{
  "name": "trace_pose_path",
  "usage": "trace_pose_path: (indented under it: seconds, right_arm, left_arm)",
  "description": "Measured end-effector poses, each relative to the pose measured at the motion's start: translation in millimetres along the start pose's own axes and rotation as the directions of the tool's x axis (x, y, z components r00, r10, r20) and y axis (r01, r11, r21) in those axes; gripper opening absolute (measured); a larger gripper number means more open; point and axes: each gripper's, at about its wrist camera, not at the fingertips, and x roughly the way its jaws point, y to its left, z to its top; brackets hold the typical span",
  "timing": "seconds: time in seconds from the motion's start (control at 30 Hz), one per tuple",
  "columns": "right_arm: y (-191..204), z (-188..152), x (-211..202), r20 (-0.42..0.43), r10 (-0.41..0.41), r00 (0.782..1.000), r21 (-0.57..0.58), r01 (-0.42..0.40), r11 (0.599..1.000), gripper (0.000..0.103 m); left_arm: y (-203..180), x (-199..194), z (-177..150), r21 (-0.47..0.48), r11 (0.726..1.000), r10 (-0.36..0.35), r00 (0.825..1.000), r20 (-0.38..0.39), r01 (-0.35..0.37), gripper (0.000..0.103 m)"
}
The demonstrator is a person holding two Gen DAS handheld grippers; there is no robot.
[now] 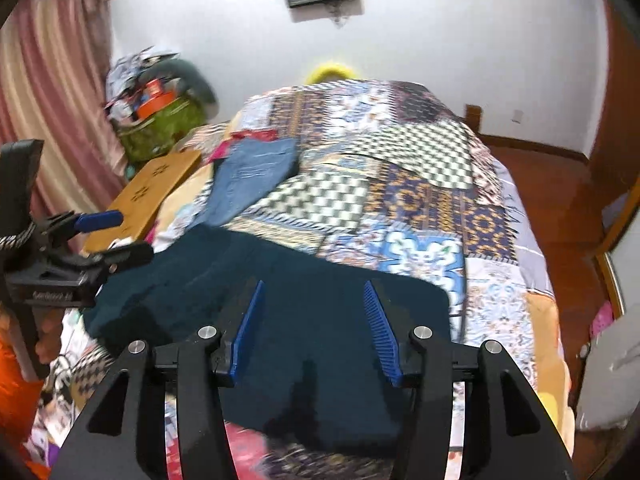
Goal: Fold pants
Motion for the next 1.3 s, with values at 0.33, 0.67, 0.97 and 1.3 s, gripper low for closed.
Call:
trace_pose_path:
  seconds: [0.33, 0.67, 0.97, 1.3]
  right_arm:
    - [-37.2, -9.7, 62.1, -0.142, -0.034, 0.989, 0.03, 0.038, 0.999, 0.059]
    - [-46.7, -45.5, 85.8, -0.239, 0.03, 0.971, 0.081, -0.011, 0.997, 0.063]
    - [-49.0, -67.1, 58.1, -0.235, -0.033, 0.971, 0.088, 0.055, 0.995, 0.071]
    - [-50.8, -76.4, 27.7, -0.236, -0.082, 0.968, 0.143, 0.118, 0.983, 0.071]
  left_arm:
    - [-31.5, 88.1, 14.9, 0.066, 0.998, 0.007, 0.985, -0.171, 0.005, 0.097]
    - [-32.7, 112.0, -17.7, 0.145, 0.989, 0.037, 0.965, -0.26, 0.002, 0.103]
    - [-21.7, 89.4, -36.8, 0.111, 0.994, 0.02, 0.972, -0.233, 0.006, 0.103]
    - [-13.3, 37.4, -48.8, 0.089, 0.995, 0.051, 0.989, -0.138, -0.039, 0.103]
